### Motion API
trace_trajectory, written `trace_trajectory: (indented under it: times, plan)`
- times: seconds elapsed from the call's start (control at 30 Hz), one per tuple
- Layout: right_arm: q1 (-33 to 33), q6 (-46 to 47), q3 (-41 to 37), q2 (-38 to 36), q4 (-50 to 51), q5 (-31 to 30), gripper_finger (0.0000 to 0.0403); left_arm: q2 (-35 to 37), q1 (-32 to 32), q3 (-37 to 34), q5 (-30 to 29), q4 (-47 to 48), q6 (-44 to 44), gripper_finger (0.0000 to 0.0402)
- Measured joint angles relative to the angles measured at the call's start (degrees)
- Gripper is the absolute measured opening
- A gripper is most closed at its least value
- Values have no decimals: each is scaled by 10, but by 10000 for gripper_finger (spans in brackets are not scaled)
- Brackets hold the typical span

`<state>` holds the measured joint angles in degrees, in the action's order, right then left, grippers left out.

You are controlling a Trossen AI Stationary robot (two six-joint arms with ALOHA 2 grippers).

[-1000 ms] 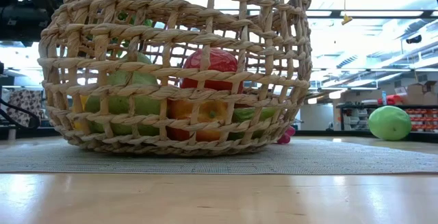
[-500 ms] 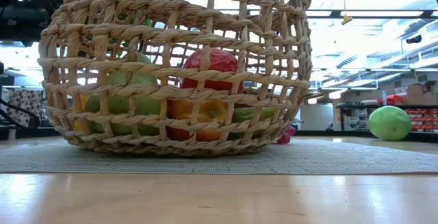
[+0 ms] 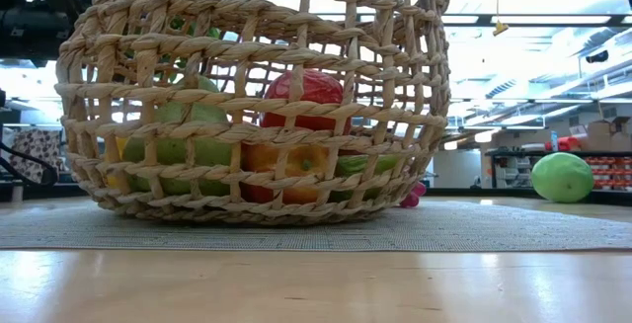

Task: Build produce basket
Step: Put the red mango into the brown basket

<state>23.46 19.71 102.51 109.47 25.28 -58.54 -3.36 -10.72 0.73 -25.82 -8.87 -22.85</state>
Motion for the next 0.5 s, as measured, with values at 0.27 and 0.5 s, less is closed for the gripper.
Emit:
trace_trajectory:
  times: [0.27,0.5]
  plan:
    - [0,-25,63,86,-7,-36,291,0,0,0,0,-2,0,389]
    - [7,-28,202,163,89,-72,291,0,0,0,0,-2,0,389]
